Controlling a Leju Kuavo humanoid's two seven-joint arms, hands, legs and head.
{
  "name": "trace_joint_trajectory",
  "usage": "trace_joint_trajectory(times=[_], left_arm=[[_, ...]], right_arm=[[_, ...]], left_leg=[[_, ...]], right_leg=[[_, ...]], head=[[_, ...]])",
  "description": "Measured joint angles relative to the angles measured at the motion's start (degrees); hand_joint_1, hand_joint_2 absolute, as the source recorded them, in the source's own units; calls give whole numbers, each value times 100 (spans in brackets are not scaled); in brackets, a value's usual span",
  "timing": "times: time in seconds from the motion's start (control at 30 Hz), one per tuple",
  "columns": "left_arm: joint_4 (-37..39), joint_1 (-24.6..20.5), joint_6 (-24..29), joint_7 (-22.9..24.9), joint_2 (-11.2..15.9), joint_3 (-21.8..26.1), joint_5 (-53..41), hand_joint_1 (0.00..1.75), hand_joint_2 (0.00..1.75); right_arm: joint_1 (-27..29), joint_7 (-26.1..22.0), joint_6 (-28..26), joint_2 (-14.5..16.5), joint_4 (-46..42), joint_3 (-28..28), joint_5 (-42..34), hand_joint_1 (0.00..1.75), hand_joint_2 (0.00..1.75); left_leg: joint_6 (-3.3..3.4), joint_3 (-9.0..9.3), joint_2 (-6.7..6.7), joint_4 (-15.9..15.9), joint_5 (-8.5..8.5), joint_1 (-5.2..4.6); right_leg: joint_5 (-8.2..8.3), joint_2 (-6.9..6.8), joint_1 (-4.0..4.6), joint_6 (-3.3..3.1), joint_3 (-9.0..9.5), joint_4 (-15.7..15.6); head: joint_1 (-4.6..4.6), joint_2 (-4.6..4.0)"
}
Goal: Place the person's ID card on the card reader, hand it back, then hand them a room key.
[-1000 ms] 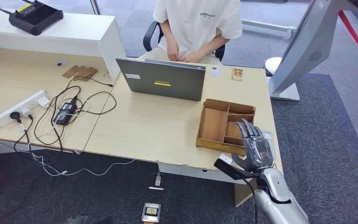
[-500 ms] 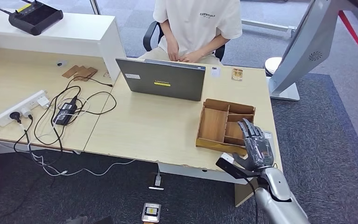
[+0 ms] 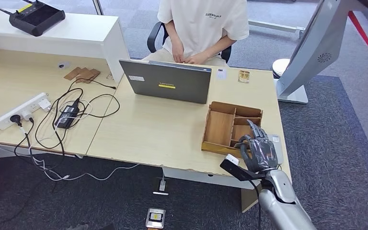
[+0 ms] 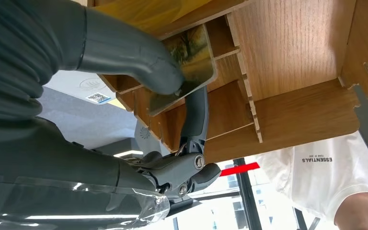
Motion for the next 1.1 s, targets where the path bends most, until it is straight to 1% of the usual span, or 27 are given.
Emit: trace_joint_trajectory(times=[0.27,0.53,0.57,0.6,0.63,0.7,0.73,0.77,1.1], left_arm=[[1,1,0,0,5,1,0,0,0],[1,0,26,0,9,2,-3,0,0],[1,0,26,0,9,2,-3,0,0],[1,0,26,0,9,2,-4,0,0],[1,0,26,0,9,2,-5,0,0],[1,1,26,-3,9,2,-8,0,0],[1,2,26,-4,9,2,-11,0,0],[1,3,26,-6,9,1,-15,0,0],[1,3,26,-4,9,-1,-43,0,0]], right_arm=[[-20,-14,-18,21,52,-20,-17,175,175],[-107,-88,-227,95,278,-40,-56,175,175],[-107,-89,-229,99,283,-40,-55,171,175],[-107,-89,-232,102,289,-40,-55,156,175],[-108,-89,-237,105,295,-40,-55,137,175],[-108,-89,-252,109,305,-40,-58,55,175],[-107,-89,-260,109,307,-40,-61,25,175],[-106,-88,-266,109,311,-40,-64,1,175],[-50,-53,-335,102,399,-46,-64,0,175]], left_leg=[[0,0,0,0,0,0],[0,4,0,0,0,0],[0,5,0,0,0,0],[0,5,0,0,0,0],[0,6,0,0,0,0],[0,7,1,0,0,0],[0,8,1,0,0,0],[0,8,1,0,0,0],[0,6,1,1,0,0]], right_leg=[[0,0,0,0,0,0],[0,0,0,0,4,0],[0,0,0,0,4,0],[0,0,0,0,5,0],[0,0,0,0,5,0],[0,0,0,0,6,0],[0,0,0,0,6,0],[0,0,0,0,6,-1],[0,0,0,0,4,0]], head=[[0,0],[0,0],[0,0],[0,0],[0,0],[0,0],[0,0],[0,0],[0,0]])
